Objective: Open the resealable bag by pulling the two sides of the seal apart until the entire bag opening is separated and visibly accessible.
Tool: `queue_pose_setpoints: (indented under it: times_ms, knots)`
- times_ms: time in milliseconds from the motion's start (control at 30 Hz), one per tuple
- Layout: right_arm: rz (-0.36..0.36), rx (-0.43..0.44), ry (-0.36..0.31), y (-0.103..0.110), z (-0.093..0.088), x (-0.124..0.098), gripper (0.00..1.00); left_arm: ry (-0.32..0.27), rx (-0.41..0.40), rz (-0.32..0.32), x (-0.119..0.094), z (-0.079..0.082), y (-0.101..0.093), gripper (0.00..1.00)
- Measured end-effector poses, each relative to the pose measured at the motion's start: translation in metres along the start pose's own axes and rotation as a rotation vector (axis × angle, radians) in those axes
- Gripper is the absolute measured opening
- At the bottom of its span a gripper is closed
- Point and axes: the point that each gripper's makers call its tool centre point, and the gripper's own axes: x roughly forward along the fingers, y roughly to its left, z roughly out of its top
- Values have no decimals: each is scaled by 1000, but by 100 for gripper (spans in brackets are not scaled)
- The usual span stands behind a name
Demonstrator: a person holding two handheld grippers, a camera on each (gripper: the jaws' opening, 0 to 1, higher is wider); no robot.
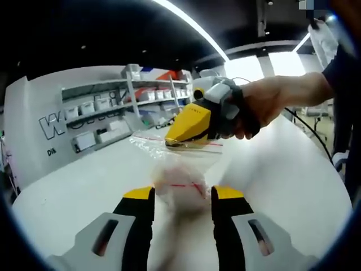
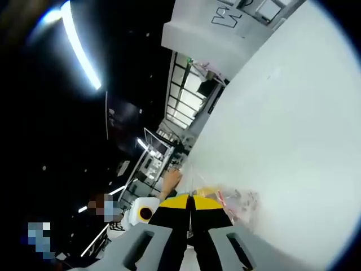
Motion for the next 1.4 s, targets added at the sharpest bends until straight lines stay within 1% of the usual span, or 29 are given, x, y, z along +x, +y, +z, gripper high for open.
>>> queue_pose_setpoints:
  times_ms: [100, 233, 433, 600, 767, 867, 1033, 1200, 1400]
  knots:
    - [1, 2, -2, -1, 0, -1, 0, -9, -28, 2, -5, 1, 2, 40]
    - [0, 3, -9, -1, 0, -2, 0, 3, -49, 2, -11, -1, 2, 40]
    - [5, 5, -14, 1, 1, -3, 0, -4, -60, 2, -17, 6, -3, 40]
    - [7, 2, -13, 2, 1, -3, 0, 12, -54, 2, -20, 4, -12, 40]
    - [10, 4, -19, 2, 1, -4, 0, 27, -70, 14, -28, 2, -16, 40]
    - [11, 7, -24, 0, 0, -5, 0, 27, -82, 23, -34, 3, -17, 40]
    - [12, 7, -31, -1, 1, -7, 0, 26, -96, 39, -42, 10, -17, 40]
    - [21, 11, -34, -1, 1, -7, 0, 2, -128, 49, -50, 25, -17, 40]
    - [25, 11, -37, -1, 1, -8, 0, -7, -122, 64, -55, 36, -18, 40]
